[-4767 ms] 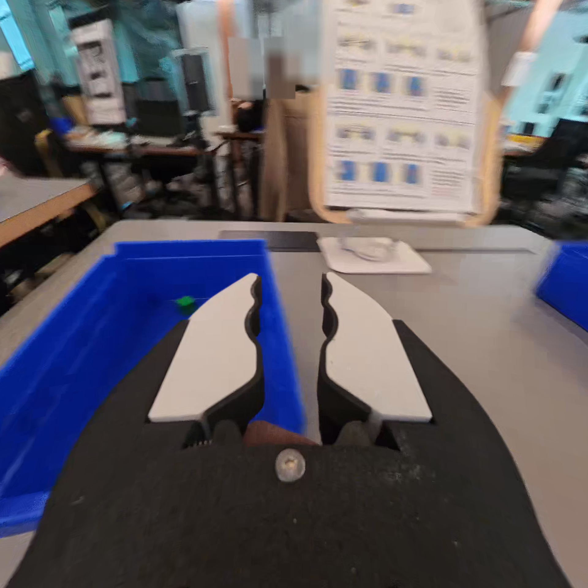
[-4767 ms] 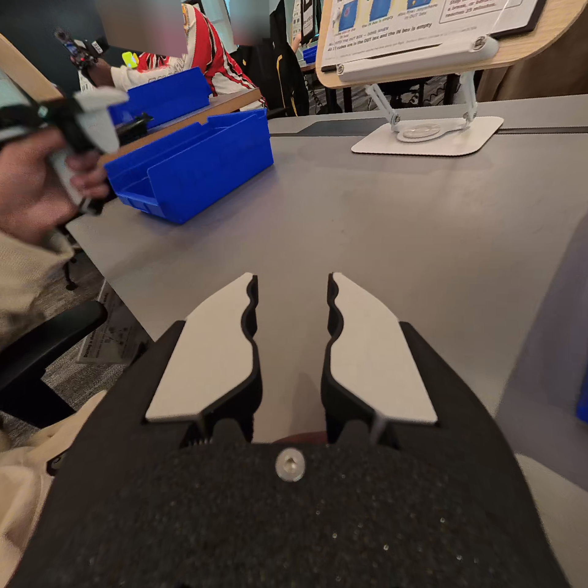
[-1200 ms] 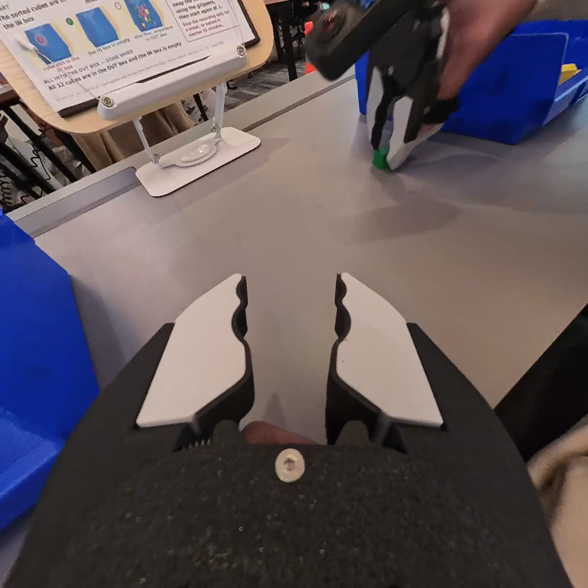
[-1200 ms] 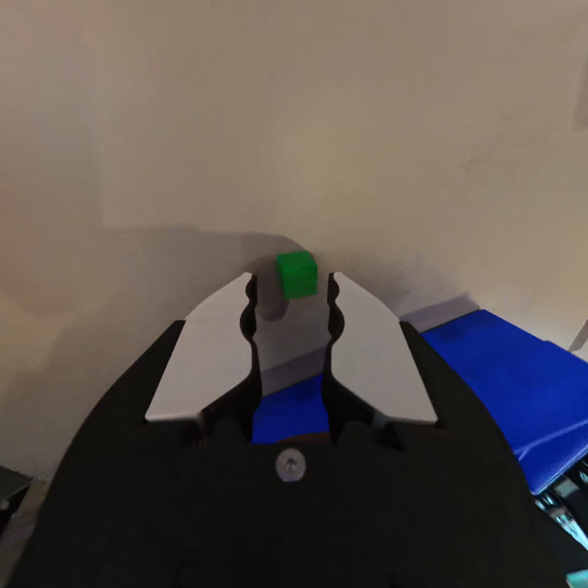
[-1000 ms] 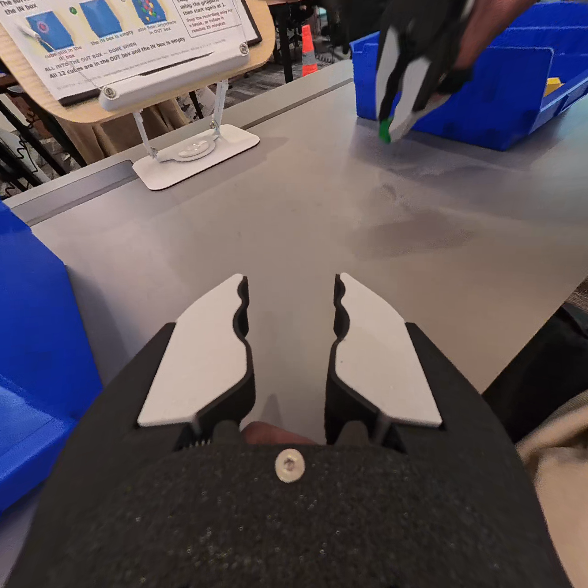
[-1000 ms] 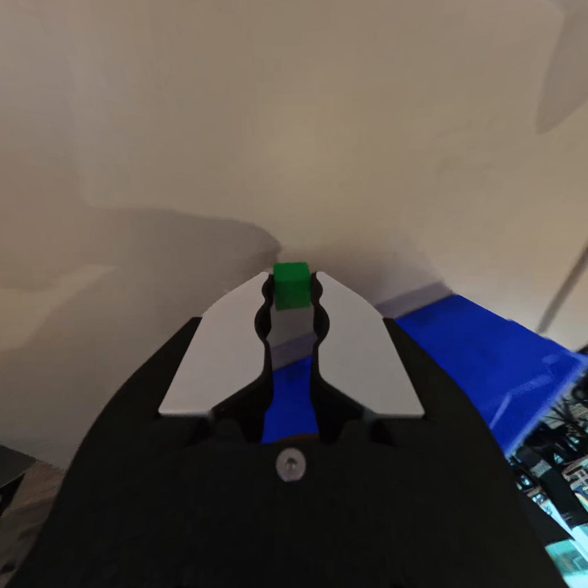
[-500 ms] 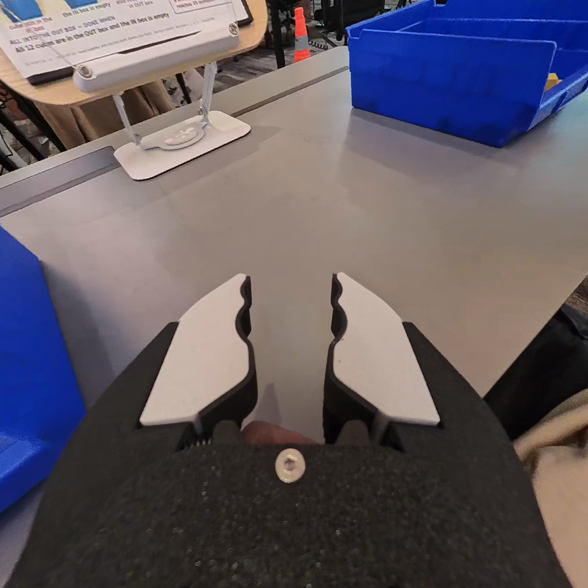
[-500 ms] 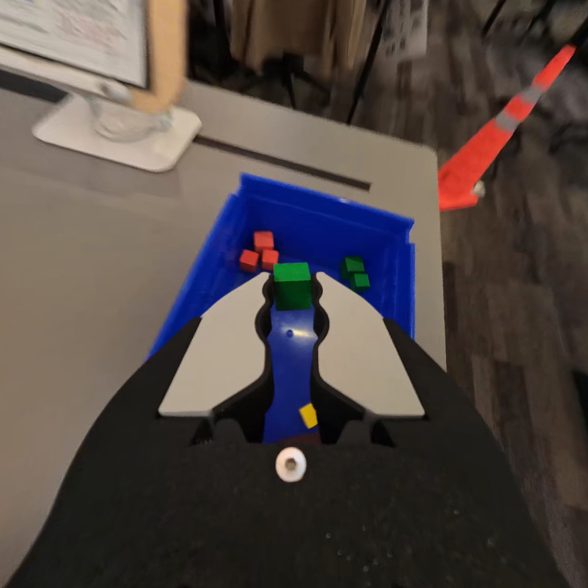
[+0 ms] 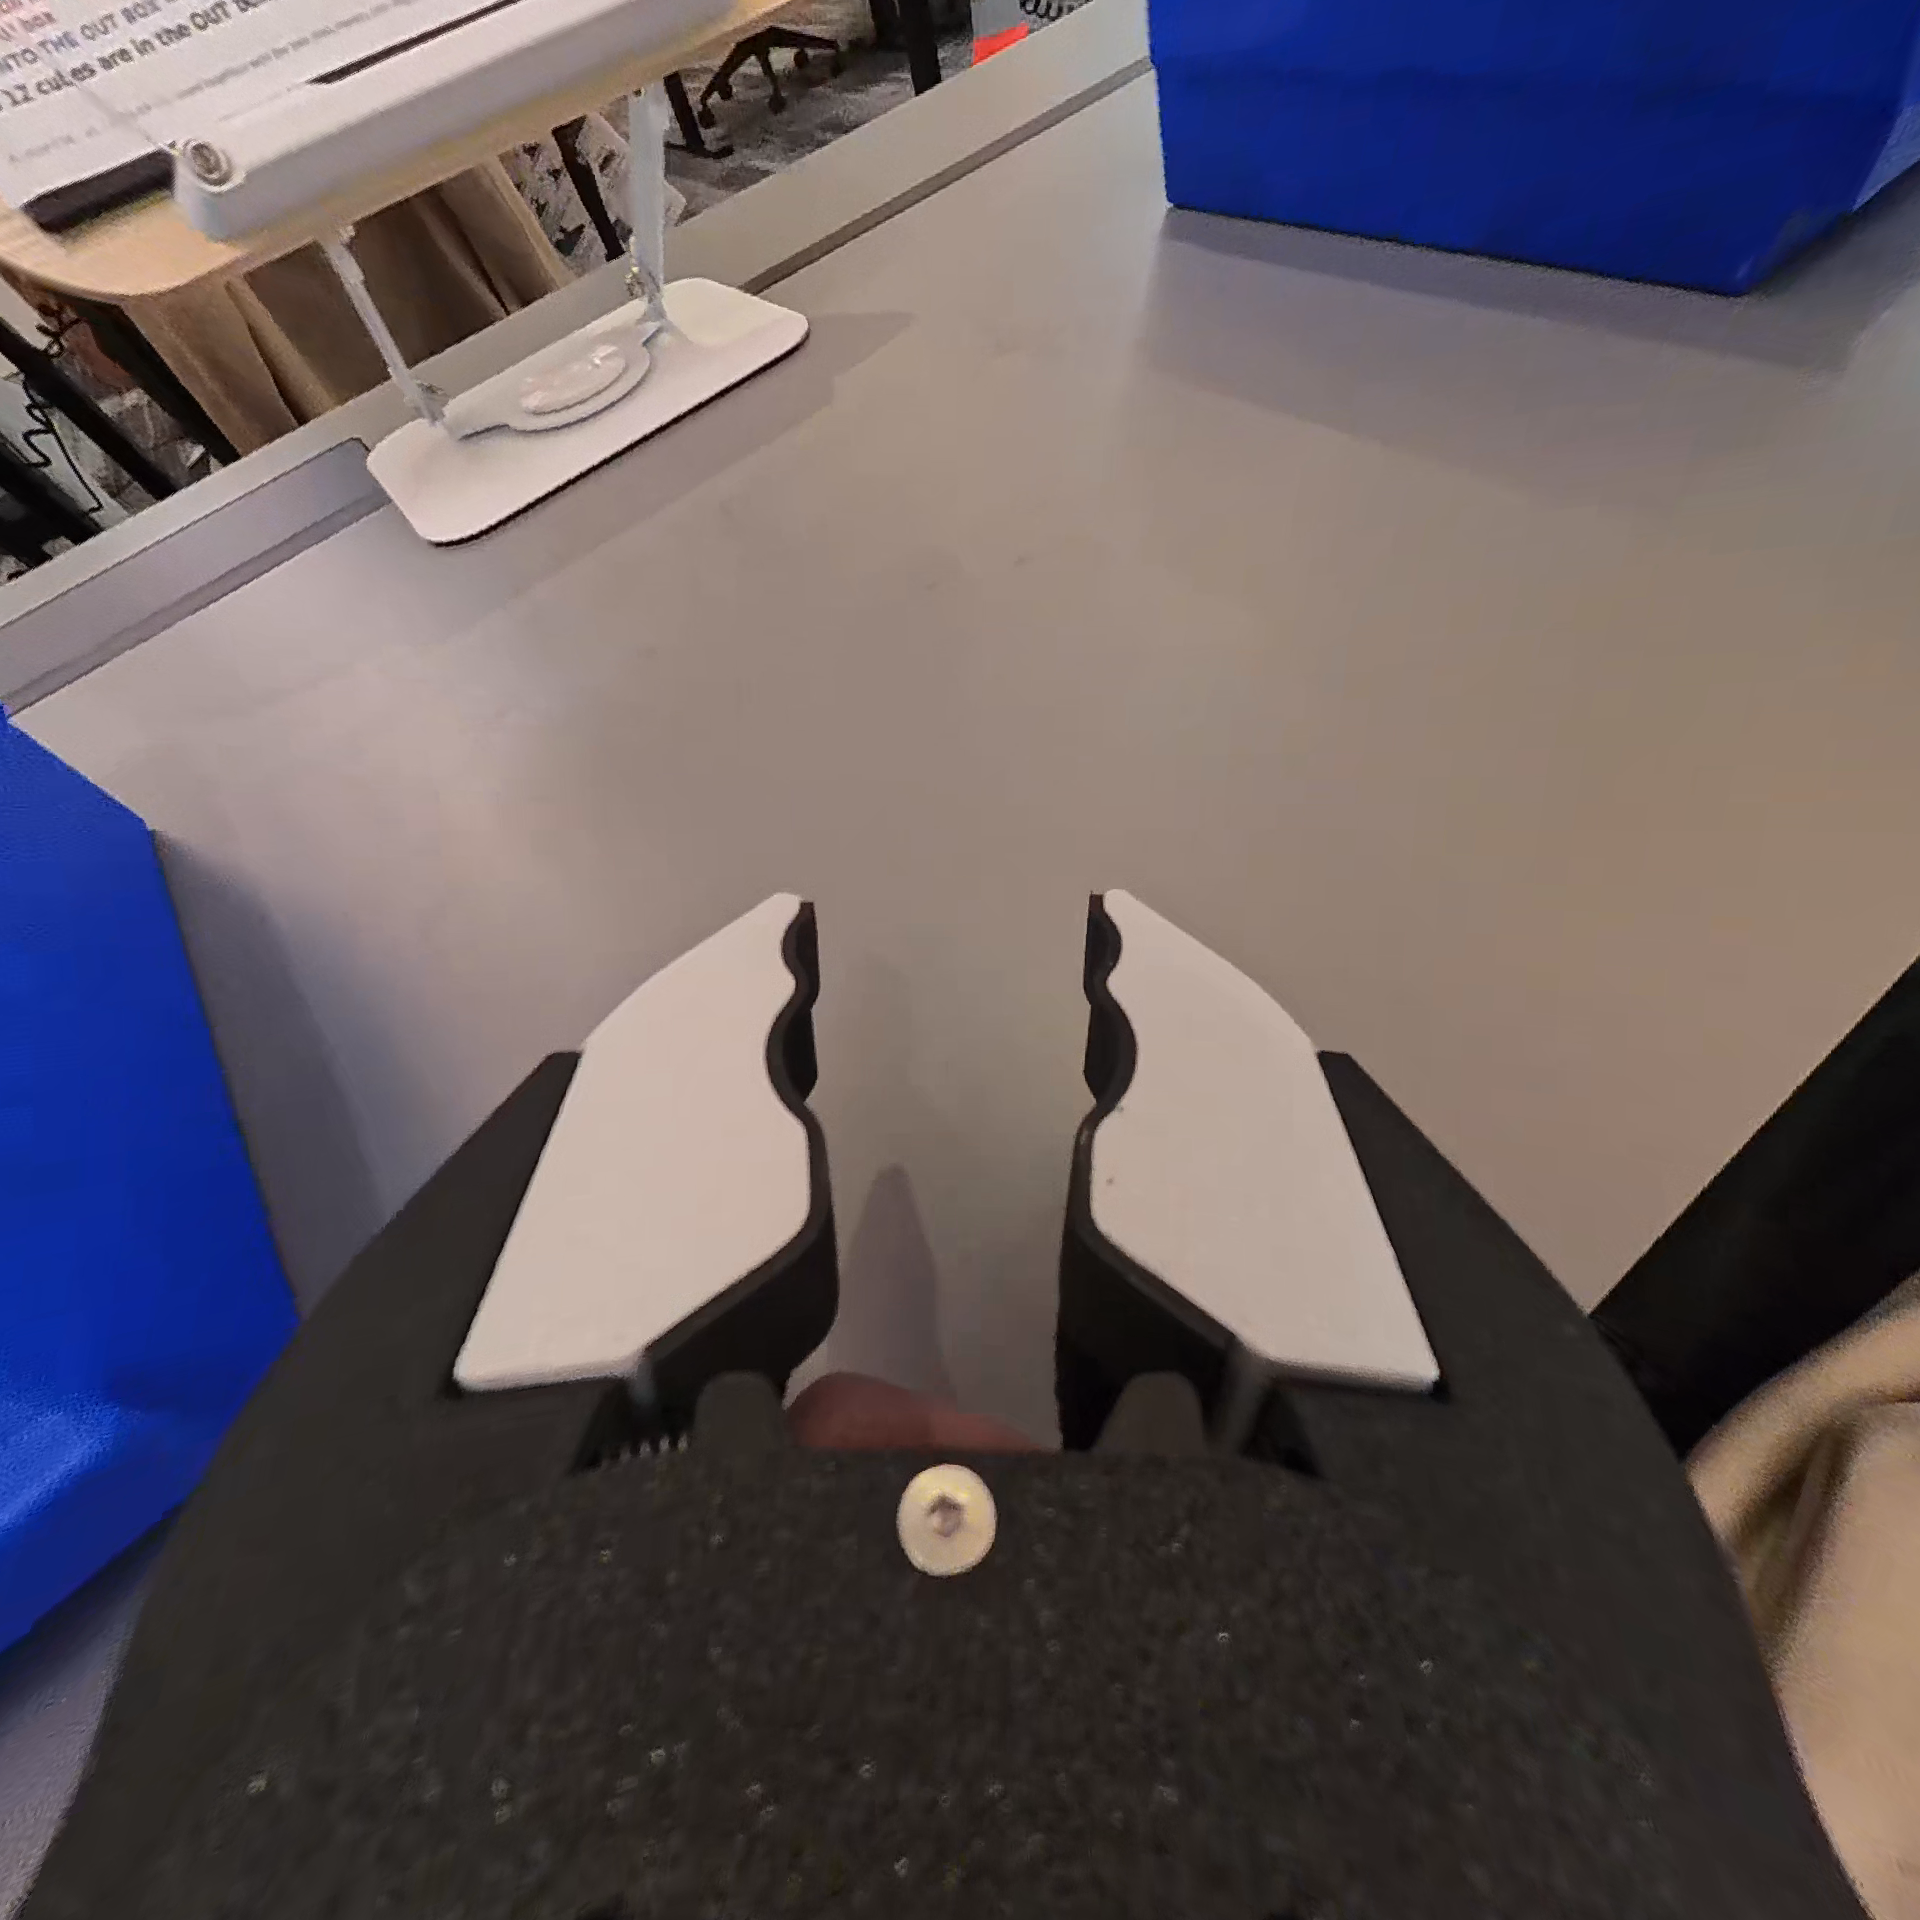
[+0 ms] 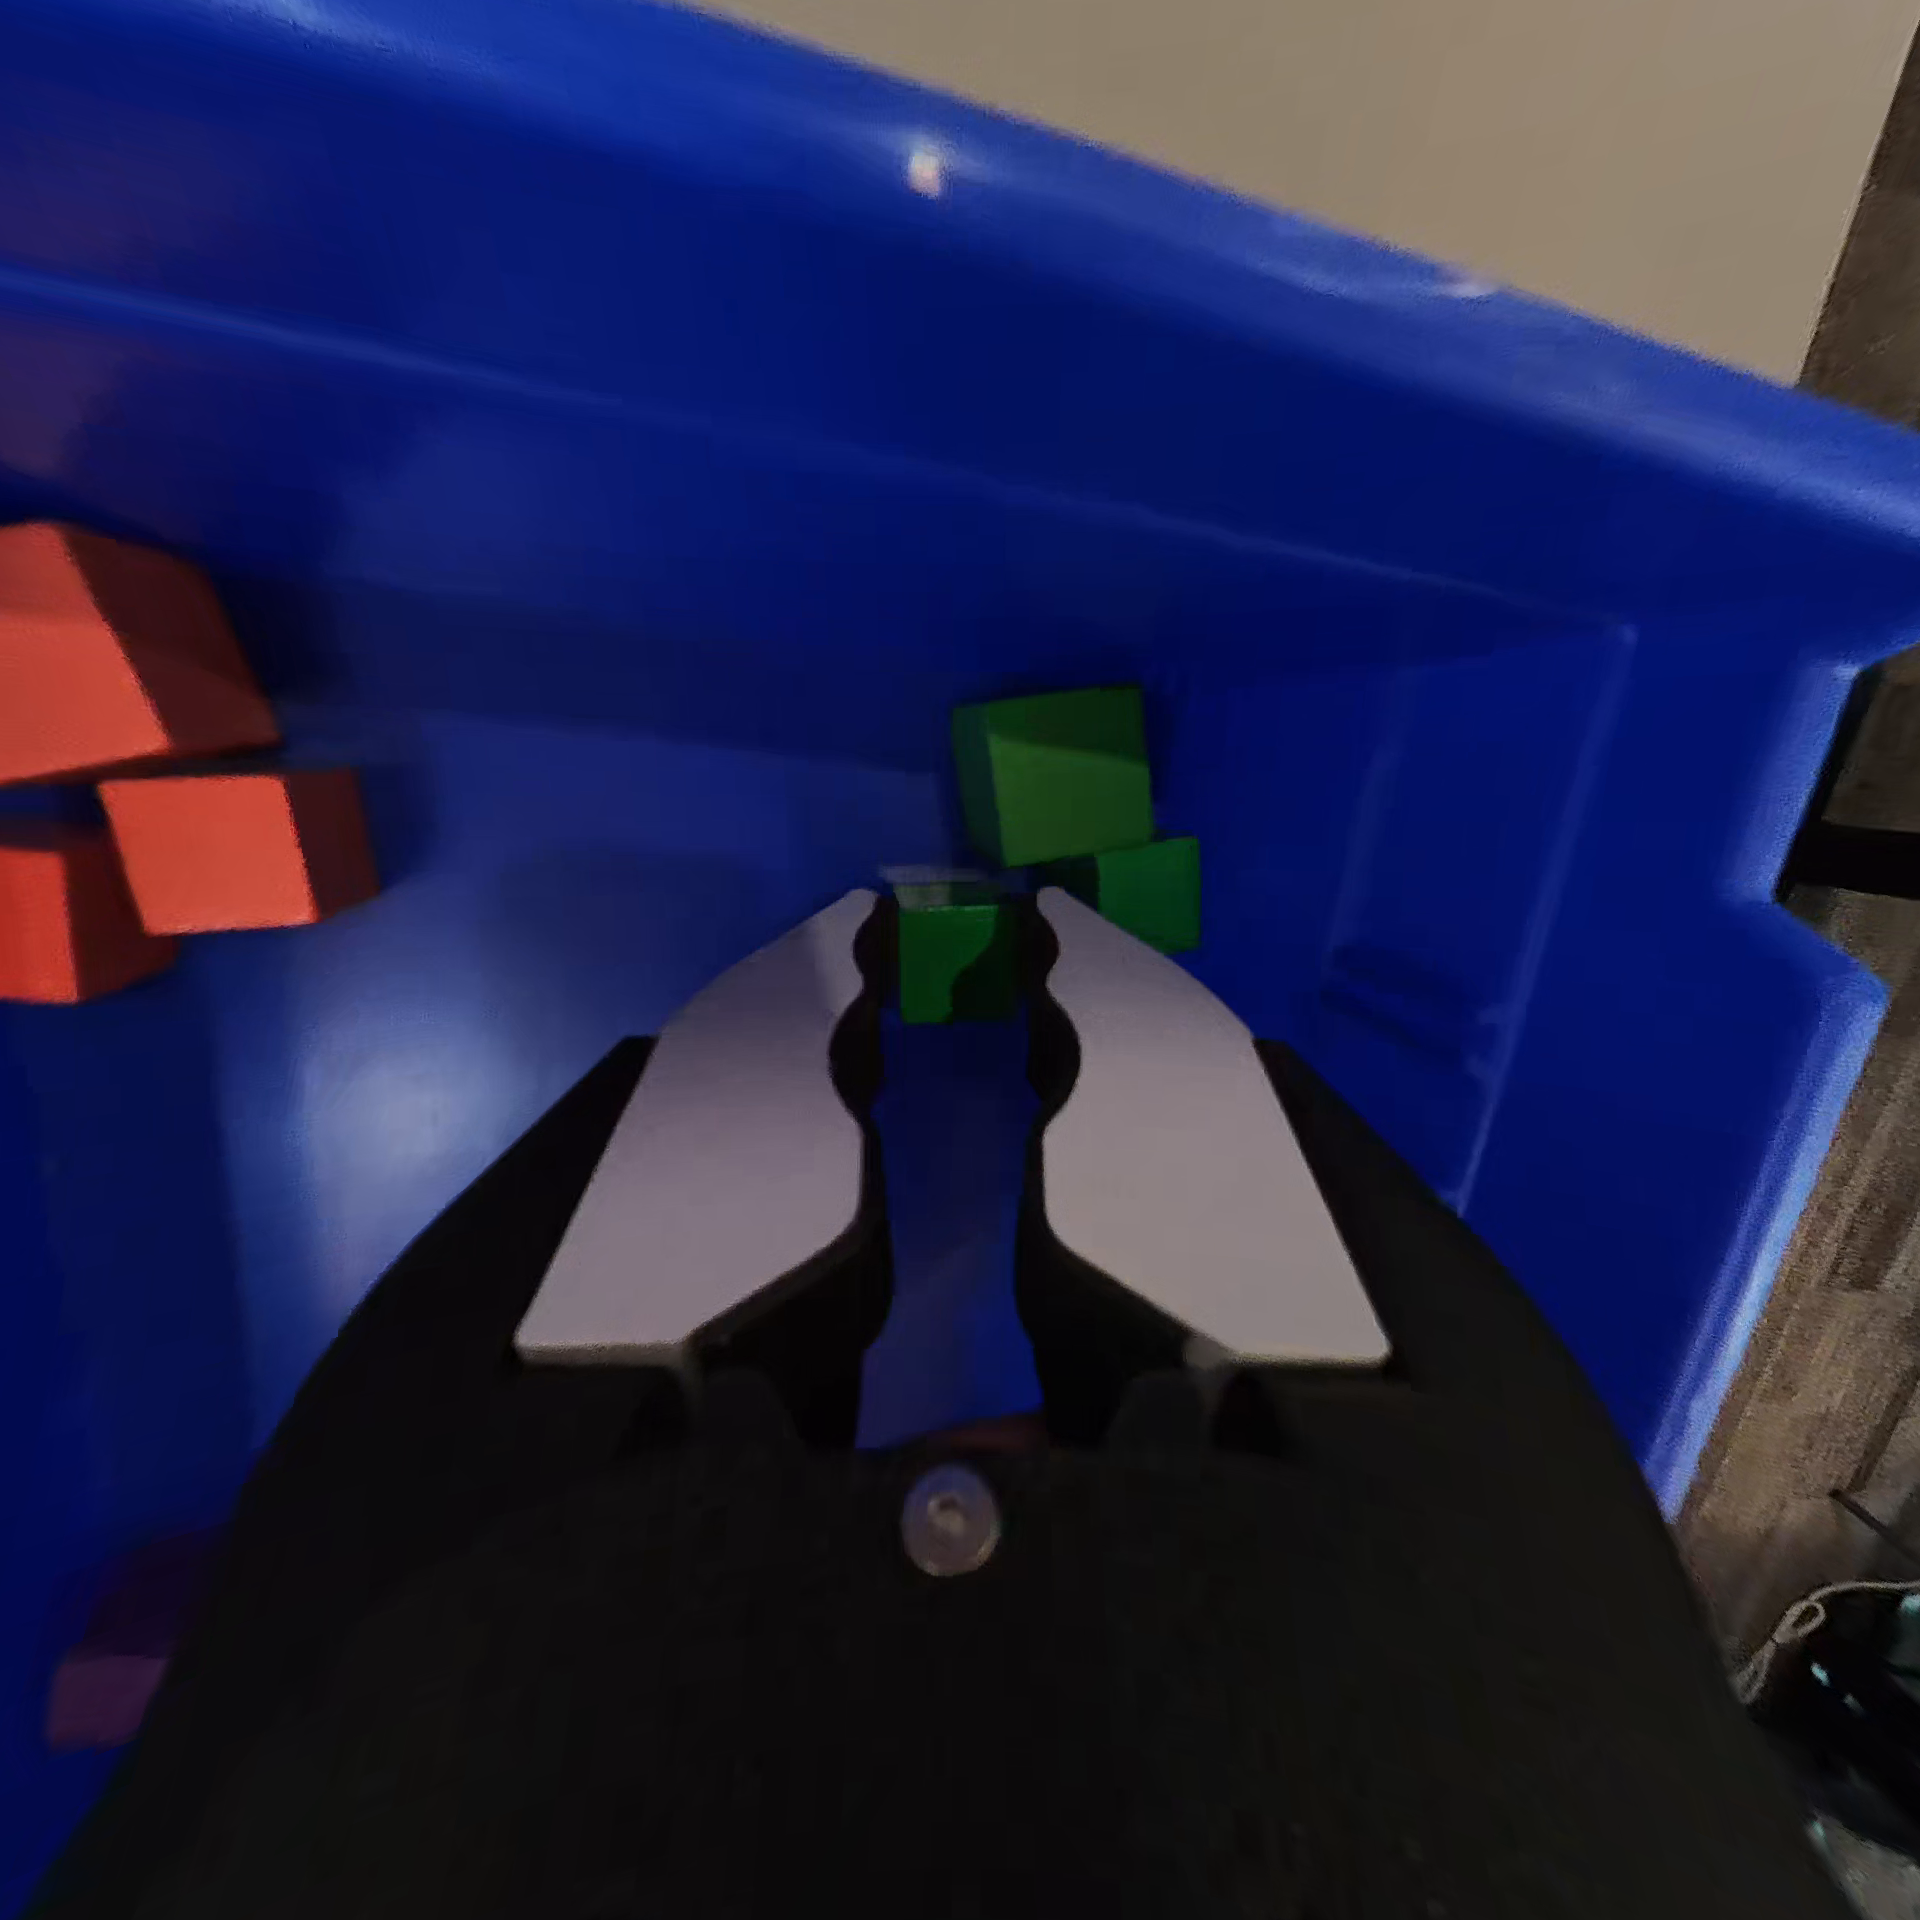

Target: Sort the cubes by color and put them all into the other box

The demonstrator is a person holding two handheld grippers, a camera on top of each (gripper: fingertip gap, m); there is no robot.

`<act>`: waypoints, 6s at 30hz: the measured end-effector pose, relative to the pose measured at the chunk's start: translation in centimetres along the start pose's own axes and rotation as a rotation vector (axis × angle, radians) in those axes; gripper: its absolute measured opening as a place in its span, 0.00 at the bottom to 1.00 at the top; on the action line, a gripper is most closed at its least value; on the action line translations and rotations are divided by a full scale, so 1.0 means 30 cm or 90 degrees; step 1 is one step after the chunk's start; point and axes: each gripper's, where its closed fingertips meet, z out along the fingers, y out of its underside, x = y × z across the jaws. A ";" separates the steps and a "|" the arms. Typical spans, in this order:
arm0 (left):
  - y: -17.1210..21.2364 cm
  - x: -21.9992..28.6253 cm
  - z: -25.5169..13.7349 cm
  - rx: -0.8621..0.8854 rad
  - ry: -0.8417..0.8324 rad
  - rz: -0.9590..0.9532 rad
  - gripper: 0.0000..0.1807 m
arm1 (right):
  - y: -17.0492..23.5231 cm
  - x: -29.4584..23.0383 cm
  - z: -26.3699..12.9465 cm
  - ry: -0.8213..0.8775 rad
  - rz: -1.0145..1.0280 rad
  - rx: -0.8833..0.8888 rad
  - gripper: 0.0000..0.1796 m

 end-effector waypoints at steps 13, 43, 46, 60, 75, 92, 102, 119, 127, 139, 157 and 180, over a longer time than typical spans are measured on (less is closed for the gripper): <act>-0.065 -0.114 -0.081 0.098 -0.061 -0.116 0.26 | 0.360 -0.700 -0.800 -0.356 0.010 0.727 0.21; 0.027 -0.359 -0.231 0.144 -0.264 -0.211 0.26 | 0.643 -0.771 -0.723 -0.360 0.072 0.790 0.22; 0.054 -0.336 -0.227 0.125 -0.265 -0.209 0.25 | 0.636 -0.742 -0.714 -0.308 0.083 0.794 0.24; -0.006 -0.194 -0.154 0.120 -0.214 -0.161 0.25 | 0.429 -0.712 -0.586 -0.276 0.172 0.651 0.41; -0.569 0.457 0.524 0.079 -0.075 -0.078 0.34 | 0.707 -0.177 -0.652 -0.068 0.363 0.718 0.35; -0.471 0.271 0.417 0.050 -0.170 -0.195 0.03 | 0.580 -0.410 -0.539 -0.062 0.331 0.594 0.02; -0.170 -0.172 0.000 0.047 -0.317 -0.229 0.03 | 0.389 -1.027 -0.635 -0.204 0.177 0.602 0.02; 0.076 -0.340 -0.383 0.053 -0.309 -0.269 0.28 | 0.493 -1.213 -0.747 -0.360 0.076 0.653 0.31; 0.365 -0.848 -0.621 -0.031 -0.445 -0.309 0.36 | 0.585 -1.343 -0.929 -0.424 -0.015 0.769 0.23; 0.458 -1.031 -0.460 -0.077 -0.406 -0.413 0.02 | 0.748 -1.744 -0.837 -0.467 -0.221 0.674 0.20; 0.499 -0.590 -0.779 -0.079 -0.502 -0.334 0.02 | 0.547 -2.047 -0.841 -0.464 -0.076 0.580 0.33; -0.013 -0.364 -0.988 0.173 -0.618 -0.120 0.03 | 0.464 -1.809 -1.252 -0.457 0.014 0.784 0.02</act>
